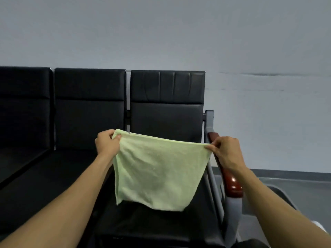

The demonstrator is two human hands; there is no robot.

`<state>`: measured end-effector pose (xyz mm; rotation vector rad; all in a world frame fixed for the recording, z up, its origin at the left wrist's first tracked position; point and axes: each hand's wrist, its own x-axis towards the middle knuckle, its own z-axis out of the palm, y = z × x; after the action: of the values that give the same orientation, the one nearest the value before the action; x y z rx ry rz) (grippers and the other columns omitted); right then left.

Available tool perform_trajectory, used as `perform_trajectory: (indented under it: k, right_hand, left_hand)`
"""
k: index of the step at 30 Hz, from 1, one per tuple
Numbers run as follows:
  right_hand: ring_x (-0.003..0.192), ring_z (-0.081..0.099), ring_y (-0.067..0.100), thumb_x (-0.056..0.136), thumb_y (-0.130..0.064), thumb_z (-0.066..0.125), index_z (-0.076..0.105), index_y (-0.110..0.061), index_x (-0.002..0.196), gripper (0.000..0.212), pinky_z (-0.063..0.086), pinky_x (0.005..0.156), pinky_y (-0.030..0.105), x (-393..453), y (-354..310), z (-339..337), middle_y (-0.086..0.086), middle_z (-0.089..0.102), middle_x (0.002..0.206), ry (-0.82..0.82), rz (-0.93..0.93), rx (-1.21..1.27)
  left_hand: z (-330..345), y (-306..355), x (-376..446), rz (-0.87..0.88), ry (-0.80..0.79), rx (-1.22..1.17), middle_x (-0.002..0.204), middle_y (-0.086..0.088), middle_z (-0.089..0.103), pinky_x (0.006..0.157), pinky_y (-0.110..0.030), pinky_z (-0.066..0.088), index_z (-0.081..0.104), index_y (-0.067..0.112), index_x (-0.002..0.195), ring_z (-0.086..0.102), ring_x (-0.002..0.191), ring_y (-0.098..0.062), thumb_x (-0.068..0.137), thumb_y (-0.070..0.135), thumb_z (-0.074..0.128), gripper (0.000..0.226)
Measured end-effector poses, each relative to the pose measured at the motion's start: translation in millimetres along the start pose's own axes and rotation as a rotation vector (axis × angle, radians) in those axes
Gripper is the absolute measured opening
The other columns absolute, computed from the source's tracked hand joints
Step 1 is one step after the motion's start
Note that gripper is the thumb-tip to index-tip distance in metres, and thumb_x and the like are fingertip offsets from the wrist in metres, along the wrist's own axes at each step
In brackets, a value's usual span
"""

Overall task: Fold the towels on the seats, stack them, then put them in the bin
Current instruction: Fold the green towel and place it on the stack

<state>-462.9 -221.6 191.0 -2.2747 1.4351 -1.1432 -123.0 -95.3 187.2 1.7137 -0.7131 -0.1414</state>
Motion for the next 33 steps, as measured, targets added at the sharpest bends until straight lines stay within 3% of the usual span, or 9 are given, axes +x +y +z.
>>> perform_trajectory:
  k: [4,7,12,15,17,20,24,29,33]
  right_hand:
    - [0.070,0.058,0.017,0.088,-0.011,0.074,0.061,-0.007,0.083,0.014,0.042,0.059,0.023,7,-25,-24,0.002,0.063,0.075,0.122,0.005,0.137]
    - [0.083,0.062,0.022,0.094,-0.008,0.064,0.069,-0.008,0.103,0.010,0.042,0.064,0.026,13,-36,-37,0.004,0.064,0.087,-0.021,-0.069,0.013]
    - [0.079,0.056,0.015,0.095,-0.010,0.062,0.069,-0.009,0.083,0.014,0.035,0.065,0.020,13,-58,-52,-0.001,0.063,0.085,0.245,-0.119,0.060]
    - [0.073,0.054,0.012,0.096,-0.013,0.060,0.066,-0.011,0.083,0.014,0.034,0.061,0.011,11,-65,-56,-0.003,0.062,0.080,0.246,-0.063,0.155]
    - [0.073,0.053,0.011,0.097,-0.015,0.055,0.063,-0.009,0.086,0.015,0.037,0.061,0.015,8,-71,-60,-0.004,0.061,0.080,0.264,0.011,0.276]
    - [0.079,0.049,0.015,0.101,-0.019,0.045,0.055,-0.007,0.095,0.017,0.039,0.063,0.025,1,-76,-61,-0.003,0.054,0.087,0.212,0.092,0.399]
    - [0.075,0.045,0.007,0.104,-0.020,0.038,0.050,-0.006,0.101,0.019,0.037,0.063,0.021,-16,-79,-62,-0.006,0.050,0.086,0.234,0.108,0.385]
    - [0.075,0.044,0.005,0.105,-0.020,0.038,0.049,-0.007,0.104,0.017,0.035,0.062,0.018,-26,-78,-60,-0.006,0.048,0.088,0.278,0.140,0.394]
    - [0.074,0.044,0.005,0.106,-0.020,0.037,0.048,-0.008,0.104,0.015,0.036,0.061,0.019,-24,-67,-46,-0.008,0.047,0.086,0.271,0.173,0.369]
  left_hand:
    - [-13,31,-1,0.029,0.048,-0.056,0.095,-0.003,0.072,0.085,-0.035,0.054,0.074,0.016,0.095,0.066,0.094,-0.022,0.098,0.009,0.060,0.016]
    - [-22,46,-3,0.043,0.076,-0.060,0.097,-0.003,0.068,0.081,-0.030,0.046,0.073,0.015,0.099,0.062,0.096,-0.020,0.098,0.008,0.059,0.015]
    - [-35,59,-6,0.080,0.081,-0.028,0.095,-0.003,0.070,0.077,-0.032,0.049,0.073,0.014,0.098,0.066,0.093,-0.021,0.099,0.009,0.058,0.016]
    - [-44,61,-5,0.091,0.050,0.013,0.092,-0.005,0.071,0.079,-0.039,0.054,0.068,0.018,0.085,0.065,0.097,-0.025,0.099,0.013,0.057,0.018]
    - [-49,61,-6,0.114,0.012,0.025,0.093,-0.007,0.069,0.077,-0.043,0.056,0.066,0.016,0.086,0.064,0.095,-0.028,0.100,0.015,0.054,0.019]
    - [-53,62,-13,0.149,-0.061,0.064,0.097,-0.011,0.063,0.064,-0.037,0.046,0.058,0.013,0.092,0.060,0.085,-0.027,0.104,0.017,0.042,0.021]
    - [-59,58,-27,0.214,-0.133,0.165,0.098,-0.010,0.059,0.061,-0.035,0.041,0.052,0.017,0.093,0.056,0.089,-0.029,0.106,0.018,0.033,0.022]
    - [-59,60,-38,0.254,-0.113,0.185,0.092,-0.008,0.058,0.058,-0.034,0.037,0.054,0.011,0.096,0.050,0.076,-0.019,0.107,0.015,0.035,0.023]
    - [-45,47,-32,0.221,-0.145,0.208,0.090,-0.007,0.058,0.058,-0.034,0.036,0.055,0.009,0.095,0.050,0.077,-0.019,0.107,0.015,0.036,0.023]
